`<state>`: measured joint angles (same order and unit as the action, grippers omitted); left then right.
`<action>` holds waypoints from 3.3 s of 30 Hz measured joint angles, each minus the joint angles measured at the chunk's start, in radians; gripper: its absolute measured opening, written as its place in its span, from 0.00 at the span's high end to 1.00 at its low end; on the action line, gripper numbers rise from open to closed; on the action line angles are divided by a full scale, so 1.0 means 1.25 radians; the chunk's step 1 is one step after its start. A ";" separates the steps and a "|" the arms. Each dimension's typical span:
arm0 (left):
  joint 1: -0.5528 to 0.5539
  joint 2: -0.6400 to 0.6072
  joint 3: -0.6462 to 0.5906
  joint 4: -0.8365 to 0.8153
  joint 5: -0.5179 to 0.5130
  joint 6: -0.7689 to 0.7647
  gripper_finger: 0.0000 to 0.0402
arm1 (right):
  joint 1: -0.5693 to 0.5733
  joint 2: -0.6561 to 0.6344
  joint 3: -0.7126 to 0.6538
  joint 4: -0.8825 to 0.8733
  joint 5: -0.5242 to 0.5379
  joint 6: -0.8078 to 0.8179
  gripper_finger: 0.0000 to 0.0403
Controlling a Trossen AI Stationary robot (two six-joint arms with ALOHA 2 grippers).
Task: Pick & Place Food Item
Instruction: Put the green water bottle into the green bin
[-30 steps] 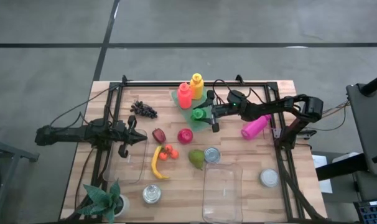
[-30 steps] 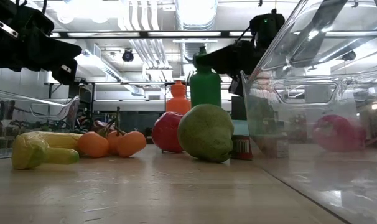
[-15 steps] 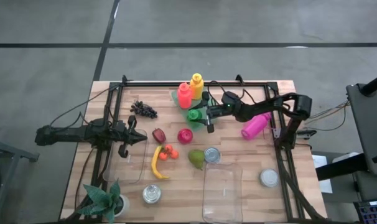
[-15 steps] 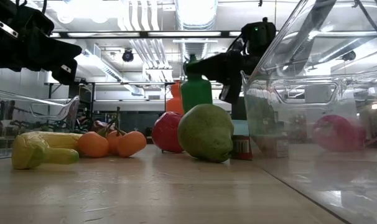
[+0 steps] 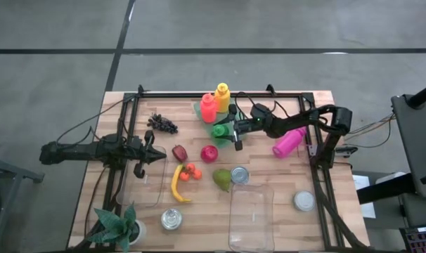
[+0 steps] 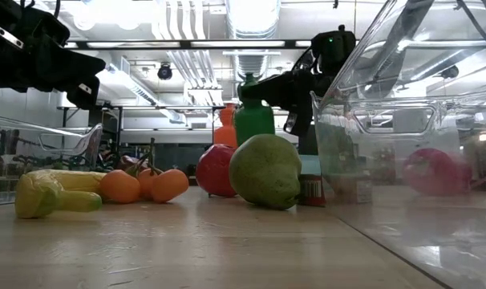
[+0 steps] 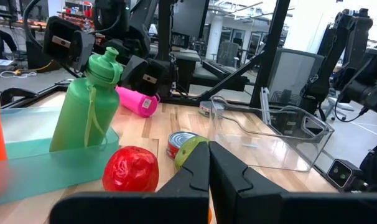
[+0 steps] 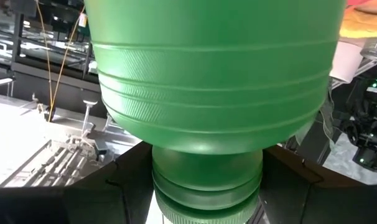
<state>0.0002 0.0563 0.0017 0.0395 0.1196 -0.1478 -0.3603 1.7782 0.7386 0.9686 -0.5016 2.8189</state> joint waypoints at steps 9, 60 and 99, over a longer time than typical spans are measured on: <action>0.000 0.000 0.000 0.000 0.000 0.000 1.00 | -0.005 -0.001 -0.008 0.001 0.002 -0.026 0.44; 0.000 0.000 0.000 0.000 0.000 0.000 1.00 | -0.009 -0.002 -0.010 -0.036 0.019 -0.029 0.44; 0.000 0.000 0.000 0.000 0.000 0.000 1.00 | -0.009 0.000 -0.017 -0.044 0.027 -0.013 0.13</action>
<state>0.0006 0.0563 0.0018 0.0392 0.1192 -0.1478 -0.3714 1.7779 0.7176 0.9136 -0.4675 2.8027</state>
